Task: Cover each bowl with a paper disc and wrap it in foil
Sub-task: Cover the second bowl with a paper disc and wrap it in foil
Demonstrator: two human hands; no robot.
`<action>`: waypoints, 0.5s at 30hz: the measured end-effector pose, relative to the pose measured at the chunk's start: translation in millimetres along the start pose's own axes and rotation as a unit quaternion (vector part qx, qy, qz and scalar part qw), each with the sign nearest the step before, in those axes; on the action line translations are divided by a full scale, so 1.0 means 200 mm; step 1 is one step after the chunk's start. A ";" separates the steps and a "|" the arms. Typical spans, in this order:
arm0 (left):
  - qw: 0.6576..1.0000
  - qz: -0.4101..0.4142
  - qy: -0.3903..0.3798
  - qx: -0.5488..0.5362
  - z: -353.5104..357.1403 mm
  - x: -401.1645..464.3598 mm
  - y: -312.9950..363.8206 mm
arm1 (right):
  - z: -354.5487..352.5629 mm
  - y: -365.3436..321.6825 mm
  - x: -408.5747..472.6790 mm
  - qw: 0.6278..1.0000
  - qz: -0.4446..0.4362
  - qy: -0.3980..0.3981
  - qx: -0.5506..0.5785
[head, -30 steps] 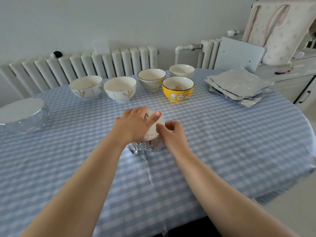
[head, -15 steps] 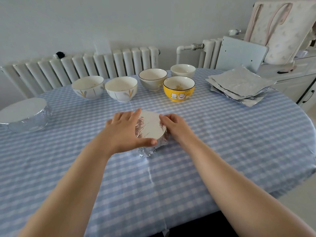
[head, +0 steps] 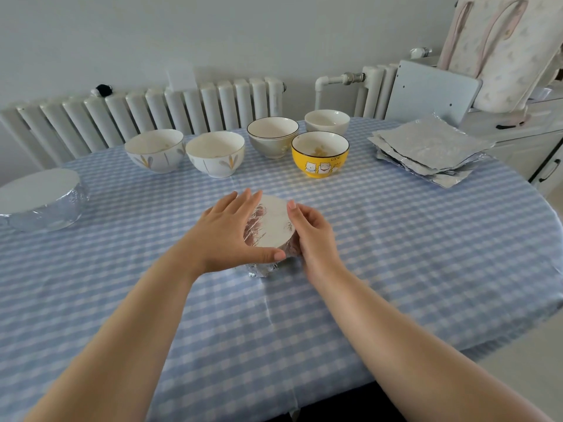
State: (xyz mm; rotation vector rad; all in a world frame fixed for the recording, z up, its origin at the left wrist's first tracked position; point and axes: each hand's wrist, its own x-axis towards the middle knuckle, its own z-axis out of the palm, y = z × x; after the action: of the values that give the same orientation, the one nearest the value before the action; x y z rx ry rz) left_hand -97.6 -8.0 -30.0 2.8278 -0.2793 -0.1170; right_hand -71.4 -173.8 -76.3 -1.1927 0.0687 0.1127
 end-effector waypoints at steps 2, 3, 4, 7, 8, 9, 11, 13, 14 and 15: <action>1.000 -0.001 -0.004 -0.004 0.00 0.00 -0.01 | 0.01 0.01 -0.01 1.000 -0.004 0.001 0.016; 1.000 -0.002 -0.001 -0.009 0.01 0.00 -0.02 | 0.02 0.01 -0.01 1.000 -0.008 0.001 0.010; 1.000 -0.003 0.004 -0.016 0.01 -0.01 -0.03 | 0.03 0.00 -0.02 1.000 -0.013 0.004 -0.001; 0.999 -0.006 0.026 -0.037 0.02 -0.03 -0.06 | 0.05 0.00 -0.01 0.999 -0.027 0.009 -0.017; 0.998 -0.006 0.034 -0.043 0.03 -0.04 -0.06 | 0.06 0.00 0.00 0.999 -0.031 0.011 -0.017; 0.998 -0.007 0.042 -0.049 0.04 -0.05 -0.07 | 0.07 0.00 0.00 0.999 -0.034 0.014 -0.016; 0.997 -0.006 0.056 -0.061 0.04 -0.05 -0.07 | 0.08 0.01 0.01 0.999 -0.032 0.021 -0.017; 0.995 -0.008 0.067 -0.074 0.05 -0.06 -0.08 | 0.08 0.01 0.03 0.999 -0.026 0.027 -0.019; 0.994 -0.010 0.072 -0.082 0.05 -0.06 -0.08 | 0.08 0.01 0.04 0.999 -0.023 0.029 -0.022; 0.993 -0.012 0.075 -0.090 0.05 -0.06 -0.08 | 0.09 0.01 0.05 0.999 -0.021 0.031 -0.028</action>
State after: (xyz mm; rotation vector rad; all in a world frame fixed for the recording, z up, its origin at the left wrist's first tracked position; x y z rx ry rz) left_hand -107.5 7.2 -44.2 2.6440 -0.1911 0.0633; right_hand -62.5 -156.3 -73.7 -1.2536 0.0962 0.0414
